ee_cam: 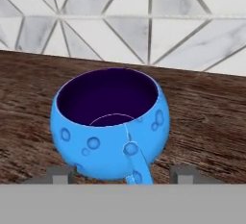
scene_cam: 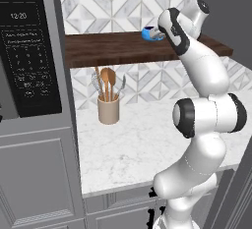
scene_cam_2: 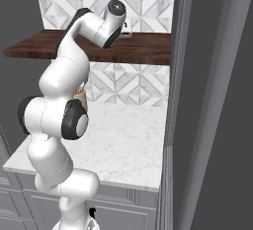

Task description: Gather all objects into one cabinet and sort the glasses and bowls to opposite sides.

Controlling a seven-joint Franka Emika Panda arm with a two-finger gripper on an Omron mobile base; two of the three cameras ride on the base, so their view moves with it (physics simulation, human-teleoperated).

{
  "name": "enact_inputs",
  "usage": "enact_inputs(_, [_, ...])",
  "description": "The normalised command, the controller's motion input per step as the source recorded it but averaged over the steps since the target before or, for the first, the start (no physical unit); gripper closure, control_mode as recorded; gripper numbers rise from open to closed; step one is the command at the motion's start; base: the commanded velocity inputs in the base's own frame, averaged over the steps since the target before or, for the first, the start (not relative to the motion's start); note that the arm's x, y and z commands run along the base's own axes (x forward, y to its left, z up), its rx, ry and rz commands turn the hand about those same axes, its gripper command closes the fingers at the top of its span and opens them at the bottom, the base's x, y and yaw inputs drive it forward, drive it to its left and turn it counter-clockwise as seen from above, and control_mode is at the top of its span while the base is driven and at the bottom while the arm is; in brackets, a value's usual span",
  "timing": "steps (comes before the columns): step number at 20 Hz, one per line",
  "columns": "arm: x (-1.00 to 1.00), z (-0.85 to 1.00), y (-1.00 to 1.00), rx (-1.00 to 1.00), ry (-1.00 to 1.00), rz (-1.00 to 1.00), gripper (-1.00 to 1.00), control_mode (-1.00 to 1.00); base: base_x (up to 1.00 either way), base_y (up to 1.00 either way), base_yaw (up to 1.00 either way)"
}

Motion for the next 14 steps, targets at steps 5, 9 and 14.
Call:
enact_inputs(5, [0.0, 0.0, 0.0, 0.0, 0.0, 0.0, 1.0, -1.0, 0.0, 0.0, 0.0])
enact_inputs(9, [0.0, 0.0, 0.0, 0.0, 0.0, 0.0, 1.0, -1.0, 0.0, 0.0, 0.0])
enact_inputs(14, [0.0, 0.0, 0.0, 0.0, 0.0, 0.0, 1.0, -1.0, 0.0, 0.0, 0.0])
